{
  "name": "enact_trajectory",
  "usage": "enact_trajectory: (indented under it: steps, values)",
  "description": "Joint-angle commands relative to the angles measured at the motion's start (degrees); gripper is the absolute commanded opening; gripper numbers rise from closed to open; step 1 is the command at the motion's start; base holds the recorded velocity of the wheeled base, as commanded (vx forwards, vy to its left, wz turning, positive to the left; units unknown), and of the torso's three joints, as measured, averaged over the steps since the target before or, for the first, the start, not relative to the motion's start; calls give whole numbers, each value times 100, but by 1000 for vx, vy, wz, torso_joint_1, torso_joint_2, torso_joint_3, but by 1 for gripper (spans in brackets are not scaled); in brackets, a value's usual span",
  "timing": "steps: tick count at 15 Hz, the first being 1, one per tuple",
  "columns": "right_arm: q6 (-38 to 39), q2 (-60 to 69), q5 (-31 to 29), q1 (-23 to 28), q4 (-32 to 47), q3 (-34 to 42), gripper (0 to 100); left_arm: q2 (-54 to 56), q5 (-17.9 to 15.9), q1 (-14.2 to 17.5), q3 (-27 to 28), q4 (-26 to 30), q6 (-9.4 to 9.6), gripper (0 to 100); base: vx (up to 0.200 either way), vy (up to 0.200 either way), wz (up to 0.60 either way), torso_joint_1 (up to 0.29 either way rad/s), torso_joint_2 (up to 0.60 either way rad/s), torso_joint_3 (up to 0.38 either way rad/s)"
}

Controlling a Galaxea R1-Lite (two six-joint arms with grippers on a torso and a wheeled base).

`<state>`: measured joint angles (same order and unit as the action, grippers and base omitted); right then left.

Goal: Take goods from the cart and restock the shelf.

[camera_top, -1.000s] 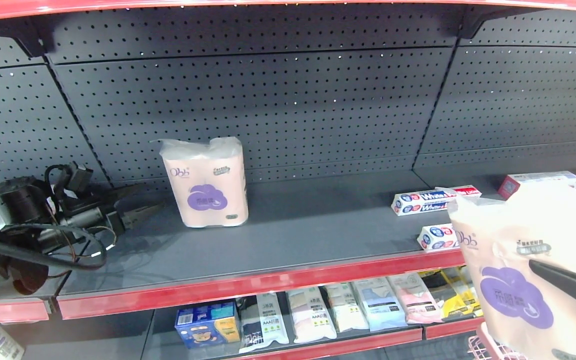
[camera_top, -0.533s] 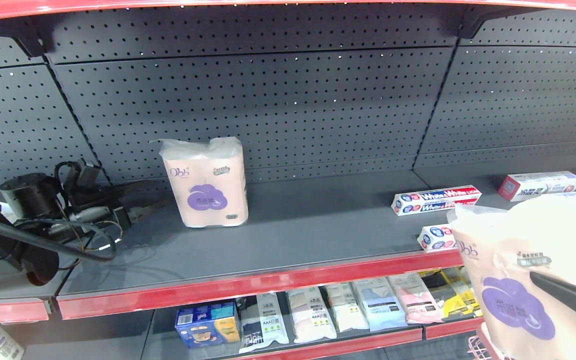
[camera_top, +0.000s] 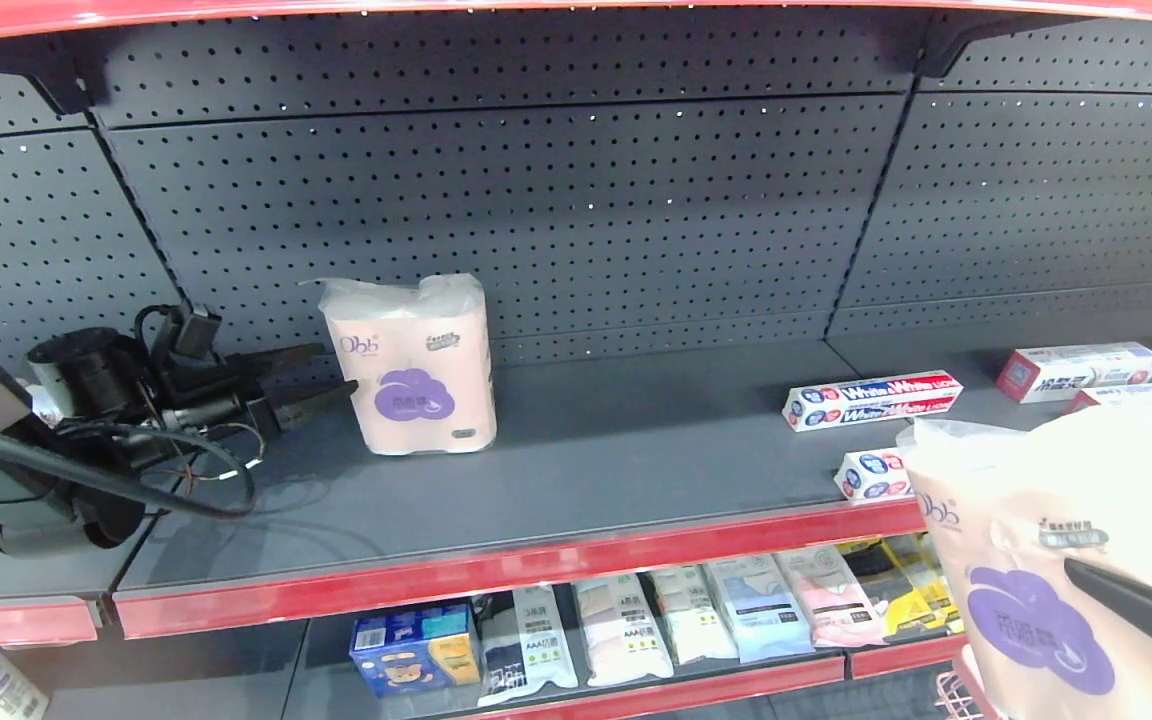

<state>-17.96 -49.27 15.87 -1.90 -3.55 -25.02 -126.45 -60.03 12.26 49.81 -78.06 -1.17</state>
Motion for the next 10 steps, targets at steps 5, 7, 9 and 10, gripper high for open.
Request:
enact_trajectory:
  steps: [5,7,9,10]
  values:
    - [-6,111,-32,-3,47,49,0,-169,-27,-75,398,1,-182,100,0,0,0,0,0,0]
    - [-6,111,-32,-3,47,49,0,-196,-27,-84,415,1,-199,100,0,0,0,0,0,0]
    - [-15,129,-58,-12,47,49,0,-292,-18,-84,591,1,-199,100,0,0,0,0,0,0]
    - [-59,137,-58,-12,47,49,0,-363,-27,-75,723,10,-199,100,0,0,0,0,0,0]
